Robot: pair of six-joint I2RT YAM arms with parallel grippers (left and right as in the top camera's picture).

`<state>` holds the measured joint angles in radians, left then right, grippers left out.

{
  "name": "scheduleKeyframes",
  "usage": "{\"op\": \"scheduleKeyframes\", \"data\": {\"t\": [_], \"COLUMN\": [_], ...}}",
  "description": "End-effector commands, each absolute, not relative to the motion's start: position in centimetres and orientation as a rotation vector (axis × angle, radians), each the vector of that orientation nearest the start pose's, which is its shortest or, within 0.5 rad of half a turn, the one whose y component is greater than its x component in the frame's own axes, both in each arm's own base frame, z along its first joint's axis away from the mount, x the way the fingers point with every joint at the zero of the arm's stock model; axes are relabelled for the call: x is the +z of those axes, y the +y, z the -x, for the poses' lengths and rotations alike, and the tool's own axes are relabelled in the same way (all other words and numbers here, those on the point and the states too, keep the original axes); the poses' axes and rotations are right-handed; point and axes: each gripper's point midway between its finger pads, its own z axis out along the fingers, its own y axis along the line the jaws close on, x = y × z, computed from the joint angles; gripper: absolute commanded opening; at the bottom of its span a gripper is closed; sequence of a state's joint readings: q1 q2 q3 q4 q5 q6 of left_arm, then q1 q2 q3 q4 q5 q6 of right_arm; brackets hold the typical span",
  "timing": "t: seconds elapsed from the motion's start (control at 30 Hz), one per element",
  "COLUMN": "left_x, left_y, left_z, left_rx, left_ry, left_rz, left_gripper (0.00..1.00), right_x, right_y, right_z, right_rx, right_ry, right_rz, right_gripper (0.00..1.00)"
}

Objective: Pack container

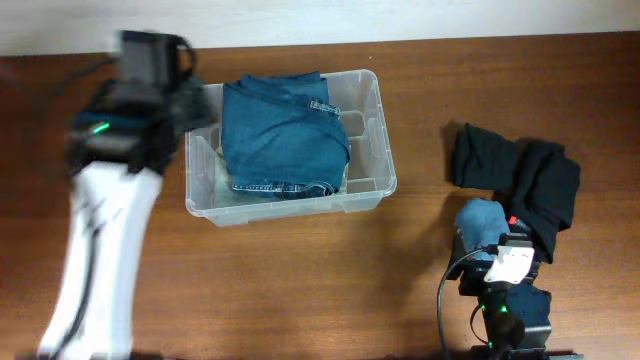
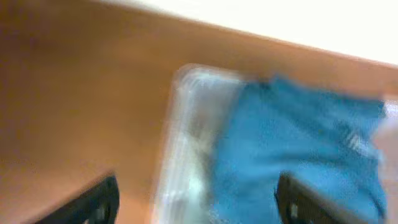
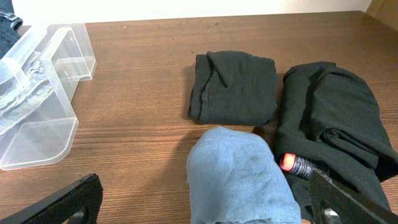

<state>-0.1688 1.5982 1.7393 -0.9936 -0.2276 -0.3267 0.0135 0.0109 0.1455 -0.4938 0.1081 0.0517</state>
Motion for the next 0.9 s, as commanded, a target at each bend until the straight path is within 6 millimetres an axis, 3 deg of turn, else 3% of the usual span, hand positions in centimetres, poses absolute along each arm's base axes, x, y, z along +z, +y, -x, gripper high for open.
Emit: {"op": "scheduleKeyframes", "data": {"t": [0.0, 0.13, 0.17, 0.27, 0.33, 0.47, 0.63, 0.73, 0.8, 0.87], "left_x": [25.0, 21.5, 20.3, 16.9, 15.7, 14.9, 14.2, 13.8, 13.5, 14.2], "left_y": [-9.8, -11.5, -11.5, -12.5, -12.3, -10.7, -7.4, -6.5, -7.1, -10.2], "left_z": [-43.4, -45.9, -46.2, -45.6, -45.0, -44.6, -44.9, -45.1, -45.5, -45.8], "left_rx": [-0.359, -0.412, -0.411, -0.48, -0.472, -0.344, -0.099, -0.073, -0.131, -0.326], "left_ry": [2.43, 2.423, 2.449, 2.553, 2.605, 2.646, 2.65, 2.653, 2.651, 2.613], "left_rz": [0.011, -0.025, -0.021, -0.034, -0.024, 0.016, 0.083, 0.104, 0.073, -0.125], "left_gripper": [0.84, 0.82, 0.77, 0.62, 0.61, 0.61, 0.77, 0.79, 0.79, 0.78], "right_x": [12.0, 12.0, 12.0, 12.0, 12.0, 12.0, 12.0, 12.0, 12.0, 12.0], "right_y": [-1.9, -1.9, -1.9, -1.9, -1.9, -1.9, -1.9, -1.9, -1.9, -1.9], "right_z": [-22.0, -22.0, -22.0, -22.0, -22.0, -22.0, -22.0, -22.0, -22.0, -22.0], "right_rx": [-0.071, -0.071, -0.071, -0.071, -0.071, -0.071, -0.071, -0.071, -0.071, -0.071], "right_ry": [1.926, 1.926, 1.926, 1.927, 1.926, 1.927, 1.926, 1.927, 1.926, 1.927], "right_rz": [-0.126, -0.126, -0.126, -0.126, -0.126, -0.126, -0.126, -0.126, -0.126, -0.126], "right_gripper": [0.98, 0.98, 0.98, 0.98, 0.98, 0.98, 0.98, 0.99, 0.98, 0.98]}}
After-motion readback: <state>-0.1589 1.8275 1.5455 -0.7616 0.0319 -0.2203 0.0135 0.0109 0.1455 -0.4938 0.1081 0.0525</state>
